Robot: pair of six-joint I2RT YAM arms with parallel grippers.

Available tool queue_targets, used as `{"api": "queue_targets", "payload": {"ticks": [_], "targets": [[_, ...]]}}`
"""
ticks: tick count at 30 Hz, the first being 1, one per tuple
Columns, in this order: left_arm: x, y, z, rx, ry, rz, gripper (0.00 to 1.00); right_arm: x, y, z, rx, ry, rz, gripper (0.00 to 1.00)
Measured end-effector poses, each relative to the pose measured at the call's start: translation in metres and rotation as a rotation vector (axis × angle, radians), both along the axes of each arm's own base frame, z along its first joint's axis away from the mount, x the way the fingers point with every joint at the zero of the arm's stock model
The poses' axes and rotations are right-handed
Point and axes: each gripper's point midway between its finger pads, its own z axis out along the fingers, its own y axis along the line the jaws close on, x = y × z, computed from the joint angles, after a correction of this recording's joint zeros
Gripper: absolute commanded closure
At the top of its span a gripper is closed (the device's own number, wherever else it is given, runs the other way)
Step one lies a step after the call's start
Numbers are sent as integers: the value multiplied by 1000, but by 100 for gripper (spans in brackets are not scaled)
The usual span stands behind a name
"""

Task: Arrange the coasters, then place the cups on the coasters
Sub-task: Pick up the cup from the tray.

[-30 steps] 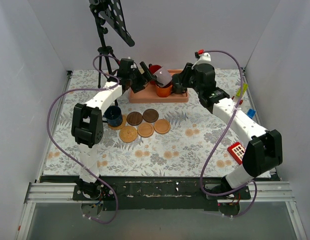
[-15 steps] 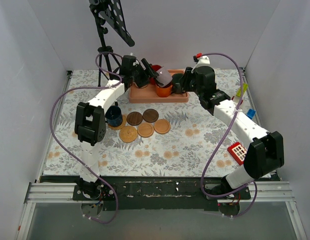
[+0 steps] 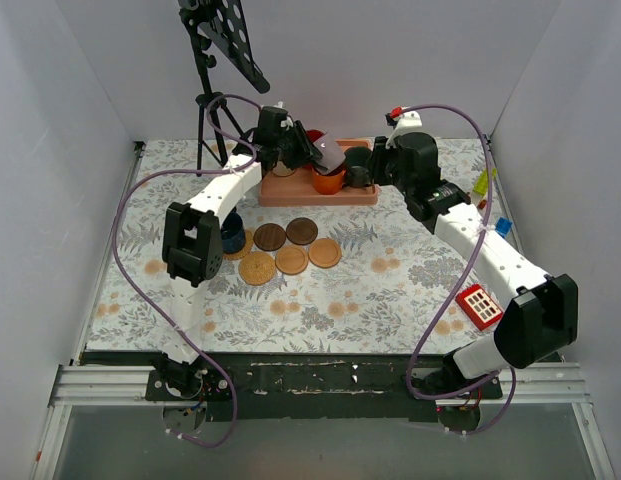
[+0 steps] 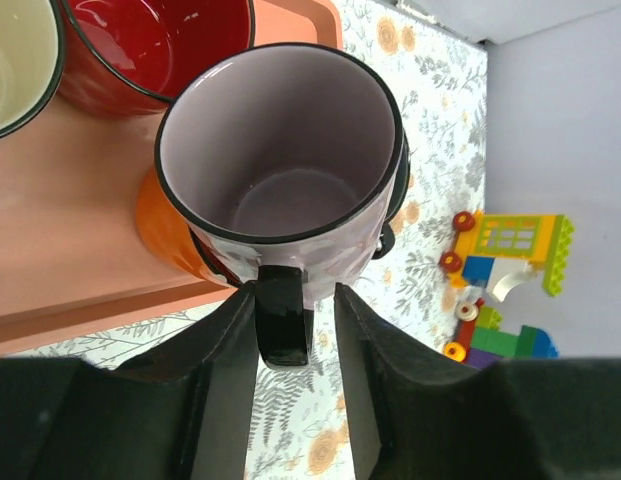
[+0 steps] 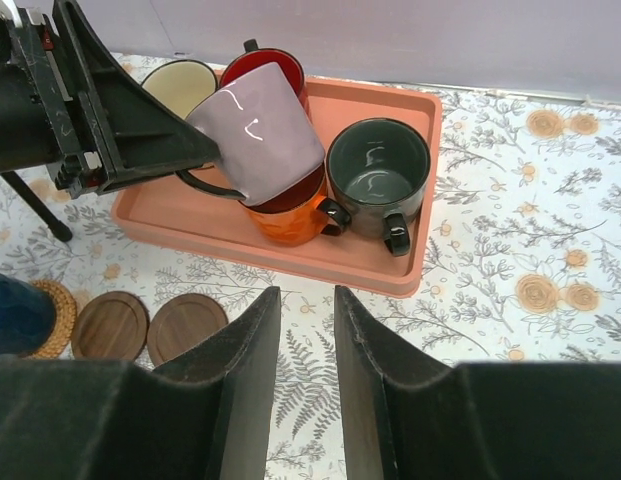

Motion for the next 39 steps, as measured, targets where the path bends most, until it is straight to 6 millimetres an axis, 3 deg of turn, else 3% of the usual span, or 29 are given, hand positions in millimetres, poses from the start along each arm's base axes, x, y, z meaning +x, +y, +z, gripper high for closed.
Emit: {"api": "queue_targets", "payload": {"ticks": [5, 18, 26, 39], "targets": [[-4, -1, -3, 47, -18, -30, 100, -3, -6, 10, -44, -36, 9, 64], [-1, -7, -1, 147, -162, -135, 100, -11, -21, 26, -114, -97, -8, 63], [-11, -11, 5, 218, -275, -219, 100, -11, -29, 31, -120, -83, -32, 48], [-55, -36, 61, 250, -475, -352, 100, -8, -62, 69, 15, -29, -102, 43]]}}
